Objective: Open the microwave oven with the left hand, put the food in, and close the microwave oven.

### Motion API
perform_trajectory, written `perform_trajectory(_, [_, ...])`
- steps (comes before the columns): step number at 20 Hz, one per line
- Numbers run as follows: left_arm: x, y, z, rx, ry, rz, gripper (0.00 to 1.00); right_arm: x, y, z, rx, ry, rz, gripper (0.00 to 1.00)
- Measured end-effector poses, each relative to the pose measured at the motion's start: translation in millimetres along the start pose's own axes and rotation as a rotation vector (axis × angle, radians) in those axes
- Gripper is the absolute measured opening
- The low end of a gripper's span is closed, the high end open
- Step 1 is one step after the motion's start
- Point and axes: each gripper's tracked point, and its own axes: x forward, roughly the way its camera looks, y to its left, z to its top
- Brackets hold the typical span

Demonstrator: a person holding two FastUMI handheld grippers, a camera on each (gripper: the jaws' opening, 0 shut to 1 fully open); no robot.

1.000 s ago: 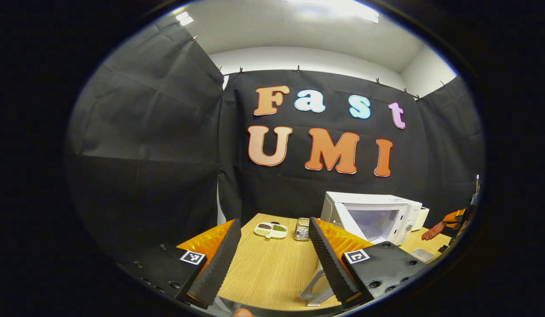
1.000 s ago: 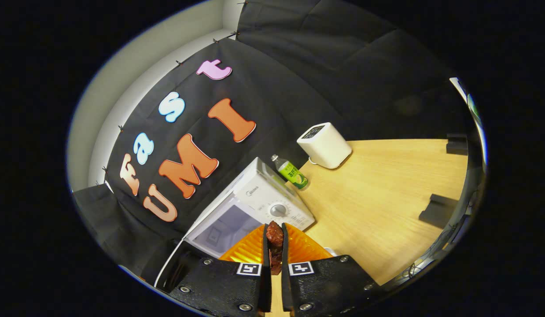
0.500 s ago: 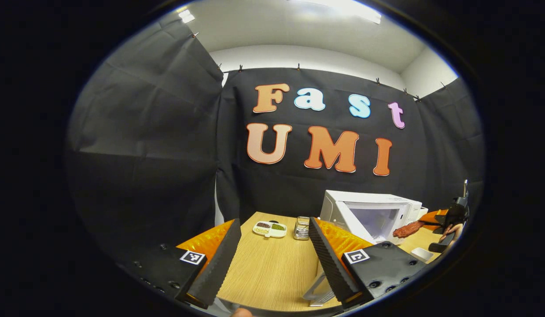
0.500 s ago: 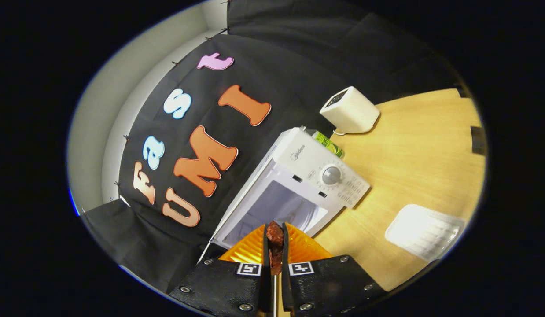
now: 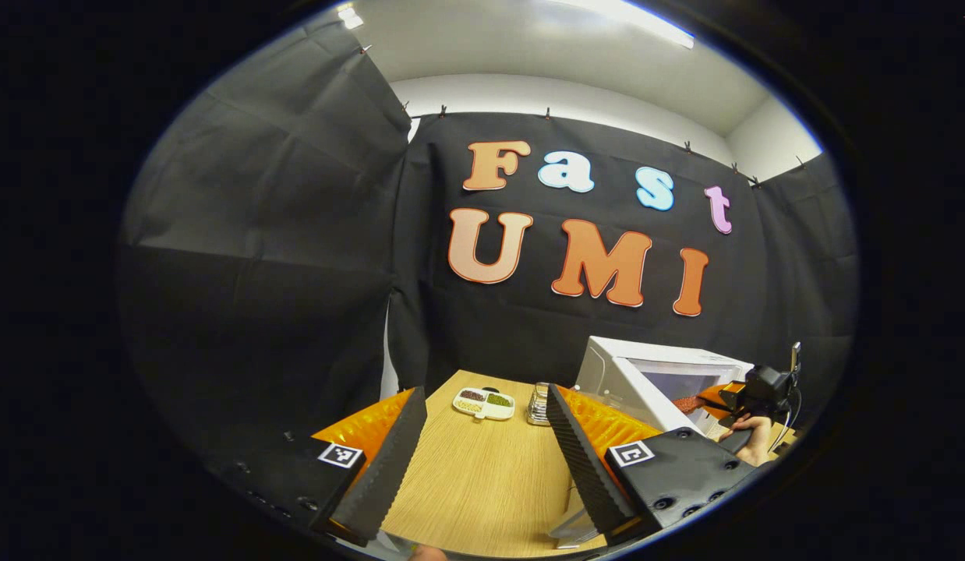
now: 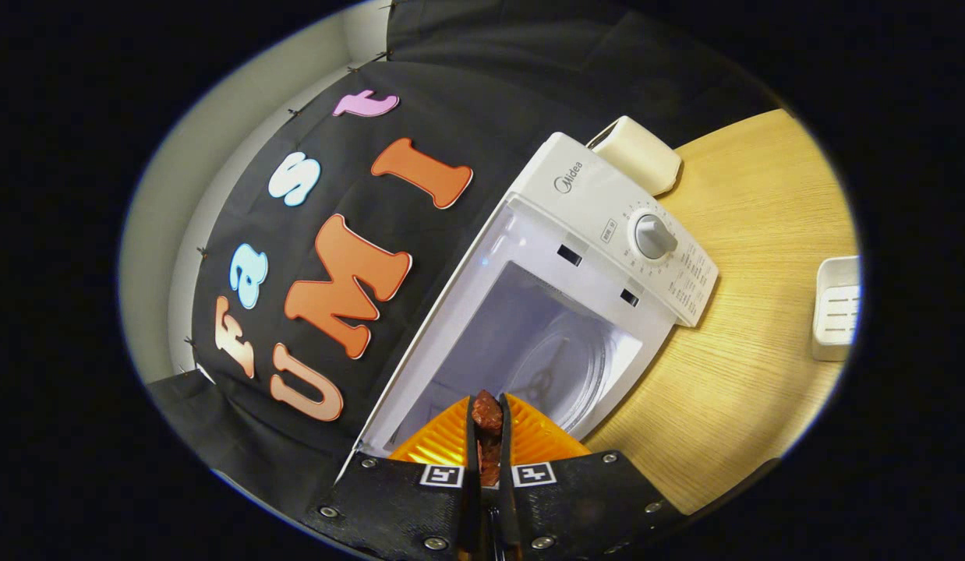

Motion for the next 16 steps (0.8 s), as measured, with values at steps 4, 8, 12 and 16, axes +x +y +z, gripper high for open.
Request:
perform_trajectory(4, [7.9,5.6,0.8,0.018,-0.001,0.015,0.99,41.4,-9.8,-18.2,0.077,-0.003,-0.041,0.08])
perform_trajectory(8, [14.3,5.6,-2.0,0.041,0.01,0.015,0.97,76.8,-27.6,-27.8,0.016,-0.036,-0.127,0.09])
perform_trajectory(12, [14.8,10.4,-3.8,0.036,0.012,0.023,0.99,86.9,-39.5,-26.3,-0.11,-0.055,-0.185,0.2])
perform_trajectory(16, [13.4,14.8,-10.3,0.018,0.024,0.031,0.97,83.3,-55.6,-18.4,-0.215,-0.064,-0.244,0.72])
